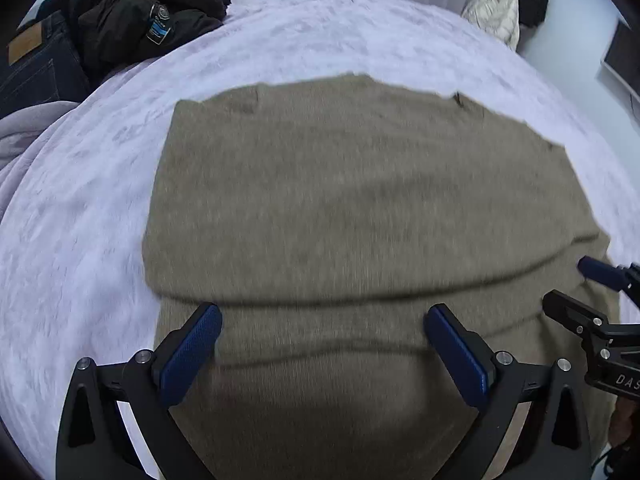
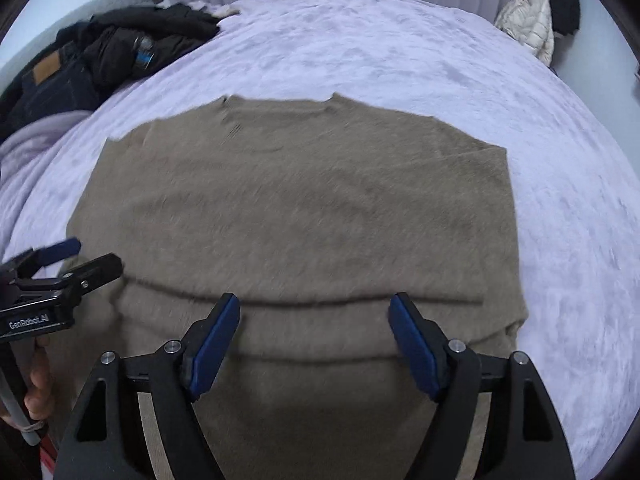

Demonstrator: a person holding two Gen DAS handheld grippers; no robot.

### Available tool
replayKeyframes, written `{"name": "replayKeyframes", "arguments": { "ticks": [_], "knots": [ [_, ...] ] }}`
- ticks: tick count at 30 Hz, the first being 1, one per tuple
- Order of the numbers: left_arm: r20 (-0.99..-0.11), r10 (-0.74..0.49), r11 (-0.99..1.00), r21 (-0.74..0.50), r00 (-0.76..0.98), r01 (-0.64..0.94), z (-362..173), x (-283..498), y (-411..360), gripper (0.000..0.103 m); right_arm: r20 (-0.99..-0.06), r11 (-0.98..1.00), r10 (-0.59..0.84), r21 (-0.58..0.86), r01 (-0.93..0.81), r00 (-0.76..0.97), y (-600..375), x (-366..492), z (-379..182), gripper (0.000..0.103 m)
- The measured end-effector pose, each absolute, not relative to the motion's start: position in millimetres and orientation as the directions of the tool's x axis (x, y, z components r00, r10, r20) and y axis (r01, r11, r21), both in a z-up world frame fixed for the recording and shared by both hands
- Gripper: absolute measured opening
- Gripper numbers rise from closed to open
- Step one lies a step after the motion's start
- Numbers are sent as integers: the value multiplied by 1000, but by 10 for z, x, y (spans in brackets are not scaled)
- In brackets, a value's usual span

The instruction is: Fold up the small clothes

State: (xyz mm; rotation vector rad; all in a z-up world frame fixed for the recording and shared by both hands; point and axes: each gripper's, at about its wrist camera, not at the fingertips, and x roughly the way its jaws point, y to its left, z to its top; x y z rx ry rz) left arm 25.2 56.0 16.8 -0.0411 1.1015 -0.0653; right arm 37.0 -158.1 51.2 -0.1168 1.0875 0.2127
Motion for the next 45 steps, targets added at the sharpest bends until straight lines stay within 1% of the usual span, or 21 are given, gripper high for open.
{"name": "replayKeyframes", "arguments": {
  "ticks": [3, 4, 7, 11, 12, 14, 16, 20, 21, 22, 24, 26, 27, 29, 31, 34, 36, 39, 42, 44, 45],
  "knots": [
    [-889, -62, 997, -34, 454, 69, 105, -100, 542, 103, -892, 949, 12, -132, -285, 452, -1413, -33, 360, 81],
    [-883, -57, 996, -21, 466, 82, 108, -216, 558, 103, -885, 944, 14, -141, -297, 465, -1413, -182, 342, 81],
    [-871, -59, 993, -2, 487, 117, 114, -638, 662, 103, -866, 933, 57, -131, -335, 496, -1533, -651, 337, 82],
    [-861, -93, 990, -29, 500, 135, 140, -1103, 824, 103, -860, 924, 113, -93, -370, 497, -1902, -1197, 308, 83],
    [-857, -76, 993, -18, 509, 118, 137, -1205, 859, 103, -861, 922, 120, -87, -376, 494, -1966, -1307, 308, 83],
    [-873, -75, 995, -34, 483, 93, 69, -1324, 931, 103, -861, 920, 119, -93, -382, 495, -2095, -1501, 307, 83],
    [-866, -79, 996, -49, 494, 74, 84, -1421, 991, 103, -858, 911, 102, -122, -393, 504, -2165, -1684, 311, 83],
    [-857, -45, 997, -10, 514, 70, 269, -1578, 955, 103, -866, 889, 77, -165, -426, 495, -2179, -1876, 371, 83],
    [-847, -56, 997, -17, 528, 79, 318, -1600, 916, 103, -867, 885, 70, -175, -432, 494, -2148, -1858, 405, 84],
    [-840, -80, 995, -35, 537, 93, 356, -1606, 862, 103, -859, 882, 85, -171, -438, 506, -2118, -1864, 457, 84],
    [-821, -141, 987, -75, 553, 140, 409, -1586, 677, 103, -832, 879, 168, -117, -462, 529, -1997, -1843, 567, 84],
    [-830, -134, 983, -44, 541, 177, 342, -1521, 461, 103, -820, 860, 227, -83, -503, 525, -1740, -1769, 575, 84],
    [-848, -98, 982, 2, 520, 188, 244, -1482, 349, 103, -818, 845, 232, -99, -525, 527, -1586, -1750, 535, 84],
    [-852, -45, 978, 69, 522, 195, 111, -1496, 263, 103, -825, 808, 177, -189, -558, 536, -1345, -1731, 358, 84],
    [-842, -70, 981, 39, 535, 190, 134, -1596, 356, 103, -810, 789, 162, -236, -567, 563, -1324, -1792, 268, 84],
    [-841, -85, 984, 13, 534, 177, 93, -1781, 597, 103, -818, 794, 205, -182, -580, 538, -1625, -1947, 263, 84],
    [-840, -102, 984, -5, 532, 181, 56, -1904, 704, 103, -820, 794, 203, -181, -580, 535, -1852, -2078, 214, 86],
    [-839, -39, 983, 64, 543, 170, 35, -2030, 687, 103, -805, 757, 145, -285, -589, 575, -2028, -2335, 133, 86],
    [-844, -81, 989, -2, 530, 147, 55, -2127, 805, 103, -804, 712, 47, -388, -584, 592, -2092, -2510, 27, 87],
    [-844, -53, 990, 25, 534, 138, 63, -2238, 849, 103, -790, 694, 12, -435, -574, 613, -2135, -2633, 4, 87],
    [-842, -49, 991, 28, 537, 134, 51, -2297, 876, 103, -796, 706, 17, -419, -571, 606, -2174, -2672, 23, 87]
  ]
}}
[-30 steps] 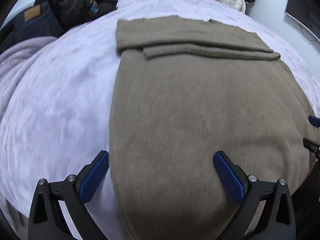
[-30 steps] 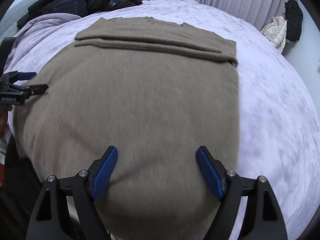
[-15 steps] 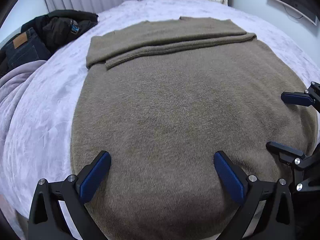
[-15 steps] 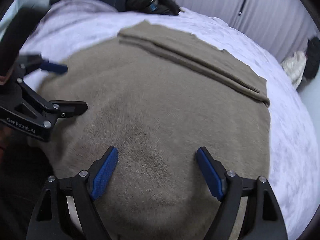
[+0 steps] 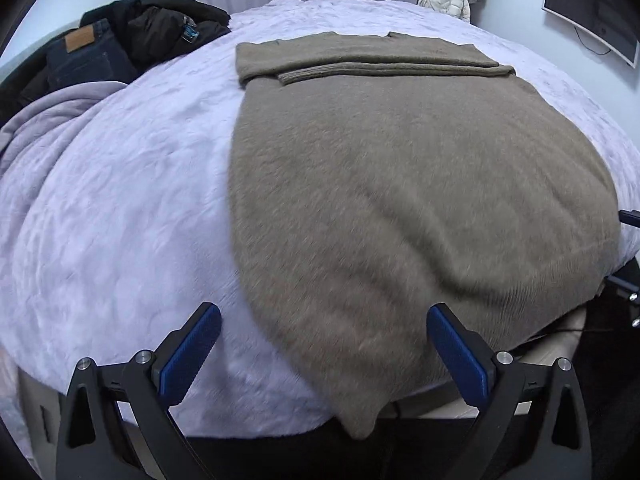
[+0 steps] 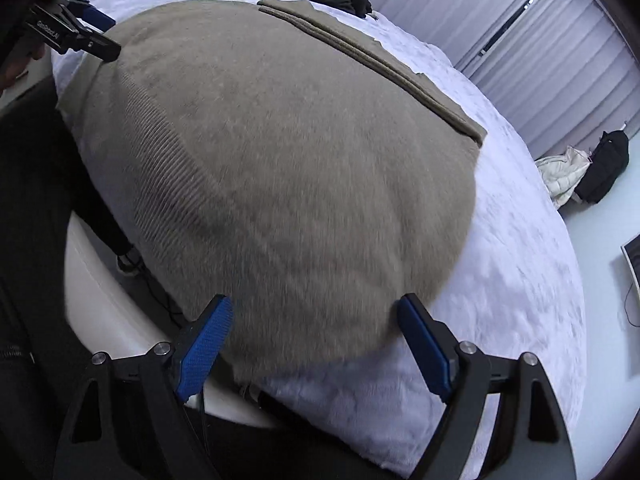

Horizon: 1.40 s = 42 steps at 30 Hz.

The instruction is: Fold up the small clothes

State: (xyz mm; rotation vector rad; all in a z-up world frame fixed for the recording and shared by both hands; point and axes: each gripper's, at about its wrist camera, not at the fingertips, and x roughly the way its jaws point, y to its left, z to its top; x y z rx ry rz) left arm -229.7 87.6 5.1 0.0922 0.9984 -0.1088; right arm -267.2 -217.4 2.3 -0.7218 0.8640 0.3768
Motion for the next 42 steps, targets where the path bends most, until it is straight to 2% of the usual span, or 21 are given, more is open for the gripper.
{"name": "replayKeyframes", "arguments": {
  "ticks": [5, 7, 8, 9, 12, 13, 14, 16, 17, 18, 19, 25, 29, 31, 32, 33, 34, 35, 37, 39, 42],
  "knots": [
    [-866, -141, 990, -108, 480, 96, -120, -2362, 1020, 103, -831, 804, 131, -229, -548, 540, -2497, -2688, 107, 87],
    [-856, -174, 985, -141, 486, 104, -149, -2356, 971, 103, -843, 838, 165, -154, -524, 512, -2621, -2585, 100, 77],
    [-855, -189, 982, -153, 484, 113, -178, -2335, 933, 103, -845, 851, 198, -103, -515, 496, -2664, -2541, 107, 66],
    [-856, -191, 981, -152, 479, 119, -208, -2314, 896, 103, -845, 859, 238, -47, -510, 480, -2693, -2495, 118, 61],
    [-859, -170, 984, -122, 483, 128, -263, -2289, 834, 103, -846, 863, 282, 19, -505, 452, -2686, -2400, 75, 61],
    [-855, -175, 983, -127, 488, 129, -252, -2298, 843, 96, -847, 864, 272, 6, -504, 456, -2661, -2390, 42, 58],
    [-846, -165, 985, -119, 507, 122, -225, -2326, 876, 87, -845, 868, 260, -8, -497, 468, -2619, -2424, 23, 50],
    [-841, -153, 987, -110, 518, 113, -193, -2385, 945, 49, -846, 876, 264, 10, -481, 463, -2672, -2412, 29, 14],
    [-848, -149, 988, -106, 508, 112, -193, -2410, 985, 39, -853, 874, 295, 58, -482, 431, -2724, -2393, 31, 6],
    [-858, -144, 989, -103, 493, 110, -209, -2425, 1009, 21, -851, 876, 314, 89, -474, 420, -2792, -2382, 45, 6],
    [-870, -137, 990, -100, 474, 102, -239, -2436, 1027, 10, -852, 878, 314, 93, -469, 419, -2834, -2375, 56, 6],
    [-882, -103, 994, -80, 460, 68, -242, -2555, 1002, 8, -861, 890, 281, 68, -451, 424, -2875, -2446, 93, 5],
    [-913, -164, 986, -151, 373, 64, -403, -2491, 1109, 8, -881, 891, 255, 53, -452, 399, -2852, -2402, 17, 7],
    [-901, -225, 974, -220, 370, 57, -286, -2555, 1223, 8, -912, 906, 183, 11, -423, 367, -2921, -2374, -77, 7],
    [-884, -253, 966, -250, 392, 59, -167, -2615, 1287, 13, -912, 906, 160, -16, -423, 377, -2950, -2385, -49, 7],
    [-876, -237, 970, -236, 419, 55, -66, -2659, 1319, 45, -902, 904, 158, -32, -427, 402, -2982, -2407, 27, 8],
    [-868, -184, 981, -188, 461, 38, 48, -2706, 1339, 99, -886, 904, 154, -52, -423, 437, -3015, -2492, 133, 9],
    [-842, -89, 994, -107, 533, -3, 201, -2757, 1330, 101, -865, 907, 145, -78, -414, 480, -3038, -2510, 273, 12],
    [-787, -14, 1000, -27, 617, -12, 427, -2768, 1228, 102, -815, 912, 125, -130, -389, 565, -3019, -2521, 540, 27],
    [-766, -36, 999, -32, 642, 18, 602, -2709, 1056, 102, -756, 911, 137, -158, -381, 640, -2900, -2519, 773, 79],
    [-738, -50, 997, -2, 673, 71, 765, -2508, 710, 102, -672, 886, 156, -230, -404, 724, -2562, -2482, 976, 82]
  ]
}}
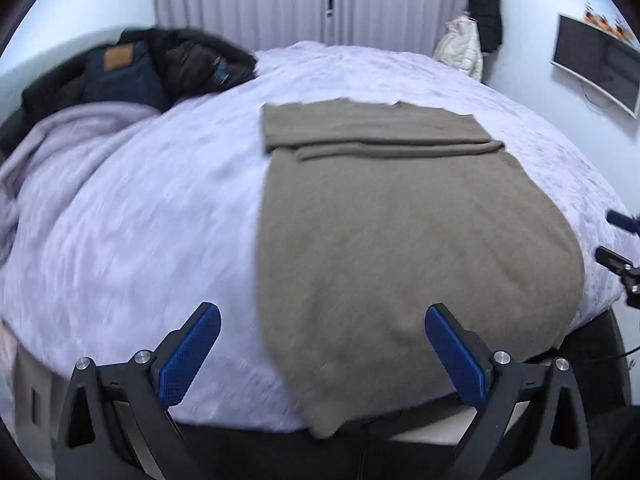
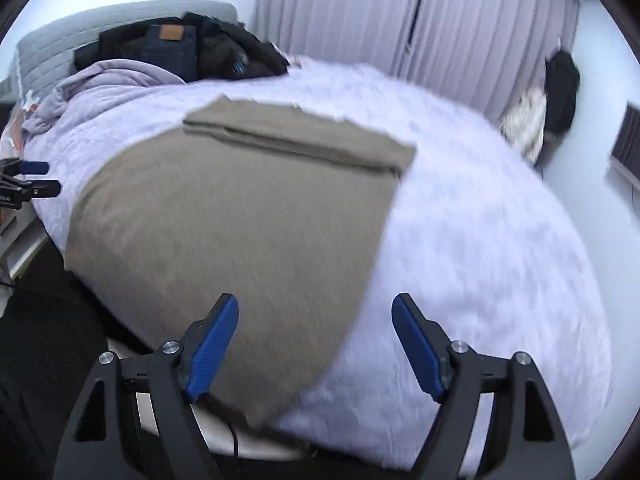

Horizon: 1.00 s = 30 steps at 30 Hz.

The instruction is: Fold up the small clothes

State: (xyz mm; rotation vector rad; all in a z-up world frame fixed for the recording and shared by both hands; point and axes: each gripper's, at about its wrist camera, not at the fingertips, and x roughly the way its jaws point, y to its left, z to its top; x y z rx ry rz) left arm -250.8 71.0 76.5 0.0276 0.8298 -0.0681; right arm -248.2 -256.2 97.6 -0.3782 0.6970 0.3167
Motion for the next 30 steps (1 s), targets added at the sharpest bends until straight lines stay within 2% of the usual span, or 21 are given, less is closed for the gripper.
{"name": "replayKeyframes", "arguments": {
  "ticks": [3, 5, 9, 12, 14, 19, 24, 30],
  "knots": [
    [-689, -3, 993, 87, 725, 86, 874, -2084, 338, 102, -659, 854, 109, -321, -409, 745, -2145, -2156, 997, 82],
    [-698, -5, 994, 75, 716, 80, 881, -1687, 199, 102, -704, 876, 108, -267, -403, 702, -1952, -1780, 987, 82],
    [-800, -5, 999, 19, 600, 34, 612, -995, 128, 102, -799, 945, 83, -127, -302, 596, -1787, -985, 878, 82],
    [-872, -39, 999, -31, 489, 23, 234, -876, 51, 102, -846, 967, 112, -29, -254, 522, -1829, -776, 646, 82],
    [-855, -31, 999, -17, 518, 32, 107, -1027, 46, 103, -874, 968, 127, 5, -251, 470, -1824, -815, 424, 82],
    [-819, -51, 998, -27, 572, 50, 78, -1549, 81, 103, -804, 945, 90, -117, -305, 588, -1828, -1364, 268, 83],
    [-807, -60, 997, -24, 588, 69, 69, -1853, 143, 103, -745, 933, 126, -134, -333, 655, -1972, -1886, 211, 83],
    [-801, -52, 998, -27, 597, 51, 59, -1937, 163, 103, -728, 908, 159, -156, -388, 667, -2122, -2209, 150, 83]
  ]
}}
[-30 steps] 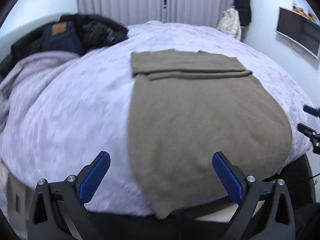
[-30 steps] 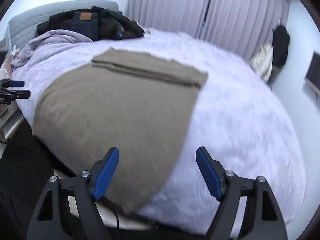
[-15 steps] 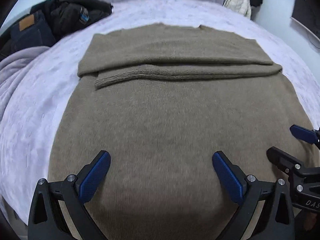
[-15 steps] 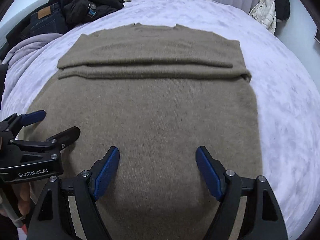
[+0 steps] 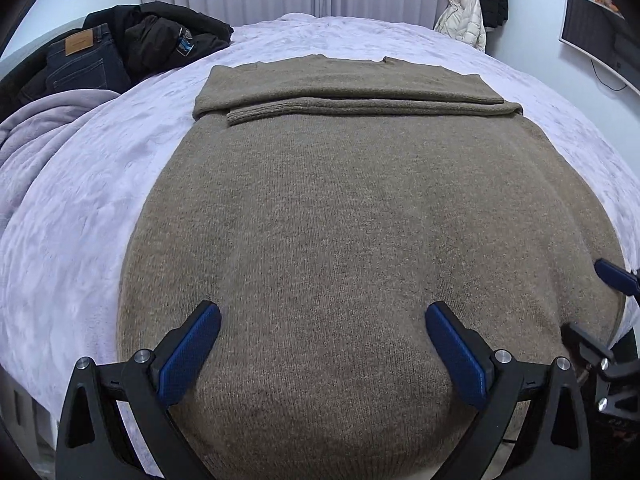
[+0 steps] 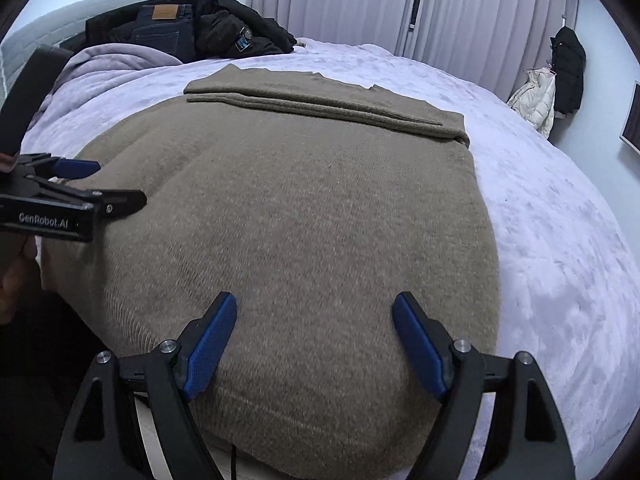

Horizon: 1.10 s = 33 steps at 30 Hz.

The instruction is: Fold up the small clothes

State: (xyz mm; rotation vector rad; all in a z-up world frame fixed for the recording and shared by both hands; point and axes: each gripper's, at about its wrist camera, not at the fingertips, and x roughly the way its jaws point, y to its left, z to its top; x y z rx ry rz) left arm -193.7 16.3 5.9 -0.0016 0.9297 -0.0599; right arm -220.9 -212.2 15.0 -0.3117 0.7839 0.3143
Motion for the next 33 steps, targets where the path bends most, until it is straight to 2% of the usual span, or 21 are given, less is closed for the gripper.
{"name": "replayKeyframes", "arguments": {
  "ticks": [7, 10, 13, 19, 22, 25, 33],
  "knots": [
    [-816, -47, 999, -29, 575, 41, 56, -2102, 203, 103, -744, 869, 137, -226, -440, 654, -2168, -2433, 96, 84],
    [-828, -92, 996, -65, 554, 68, 174, -2314, 259, 102, -771, 834, 101, -278, -476, 629, -2149, -2567, 136, 85],
    [-802, -77, 997, -53, 592, 57, 277, -2397, 308, 102, -757, 810, 157, -269, -521, 635, -2082, -2698, 273, 85],
    [-798, -130, 991, -121, 589, 55, 316, -2107, 168, 102, -720, 833, 218, -215, -510, 659, -1759, -2460, 430, 85],
    [-804, -111, 994, -84, 585, 73, 219, -1985, 25, 102, -752, 855, 215, -164, -492, 623, -1639, -2209, 308, 85],
    [-793, -54, 994, 19, 607, 112, 52, -2040, -49, 103, -762, 859, 216, -149, -489, 610, -1663, -2126, 177, 85],
    [-812, -99, 984, 7, 575, 178, 20, -2498, 452, 103, -755, 767, 198, -278, -578, 625, -2255, -2520, 101, 85]
  ]
}}
